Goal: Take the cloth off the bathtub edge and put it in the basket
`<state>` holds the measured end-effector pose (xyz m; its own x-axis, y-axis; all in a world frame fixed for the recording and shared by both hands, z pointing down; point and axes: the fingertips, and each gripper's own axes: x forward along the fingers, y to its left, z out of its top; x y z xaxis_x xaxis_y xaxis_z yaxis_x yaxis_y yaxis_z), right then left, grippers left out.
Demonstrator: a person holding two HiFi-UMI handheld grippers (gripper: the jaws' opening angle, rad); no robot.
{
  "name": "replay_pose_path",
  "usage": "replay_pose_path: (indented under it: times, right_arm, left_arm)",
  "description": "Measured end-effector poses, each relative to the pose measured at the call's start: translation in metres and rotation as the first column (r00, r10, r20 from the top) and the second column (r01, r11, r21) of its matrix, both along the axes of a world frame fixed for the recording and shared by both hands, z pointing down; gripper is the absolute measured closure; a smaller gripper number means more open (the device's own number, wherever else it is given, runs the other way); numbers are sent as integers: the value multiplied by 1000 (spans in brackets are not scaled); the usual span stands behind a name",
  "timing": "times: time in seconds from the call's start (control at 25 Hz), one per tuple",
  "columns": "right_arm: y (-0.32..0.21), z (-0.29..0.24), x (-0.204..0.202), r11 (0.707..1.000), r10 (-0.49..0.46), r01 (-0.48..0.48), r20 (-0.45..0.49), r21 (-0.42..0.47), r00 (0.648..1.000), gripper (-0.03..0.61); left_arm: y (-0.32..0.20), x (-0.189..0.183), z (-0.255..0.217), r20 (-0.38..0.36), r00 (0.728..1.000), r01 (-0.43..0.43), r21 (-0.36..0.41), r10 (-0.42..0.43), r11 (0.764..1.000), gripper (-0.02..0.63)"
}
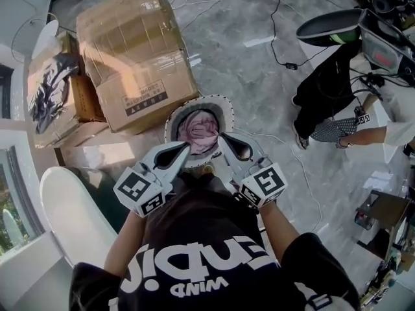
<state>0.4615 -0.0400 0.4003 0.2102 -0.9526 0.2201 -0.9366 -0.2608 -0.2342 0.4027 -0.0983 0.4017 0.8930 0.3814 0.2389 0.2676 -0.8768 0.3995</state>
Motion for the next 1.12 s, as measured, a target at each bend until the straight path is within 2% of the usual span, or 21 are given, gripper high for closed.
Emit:
replay_pose_path:
  times: [0.24, 0.48, 0.68, 1.0, 1.12]
  right_arm:
    - [-1, -29, -22, 999, -20, 22, -35, 45, 999, 569]
    - [0, -43, -33, 996, -21, 27, -71, 89, 997, 569]
    - [0, -57, -32, 993, -25, 36, -93, 110, 995, 569]
    - [9, -69, -32, 991, -27, 43, -130, 126, 991, 569]
    - [21, -66, -42, 989, -29, 51, -154, 137, 988, 569]
  left_arm:
    - [6, -5, -23, -45, 998, -38, 46, 40, 998, 617]
    - [2, -10, -31, -63, 998, -21, 50, 24, 999, 617]
    - [4, -7, -41, -89, 995, -33, 86, 41, 996, 617]
    - [0, -4, -50, -119, 993, -6, 128, 21, 992, 617]
    - [10, -13, -47, -135, 991, 3, 150, 17, 989, 617]
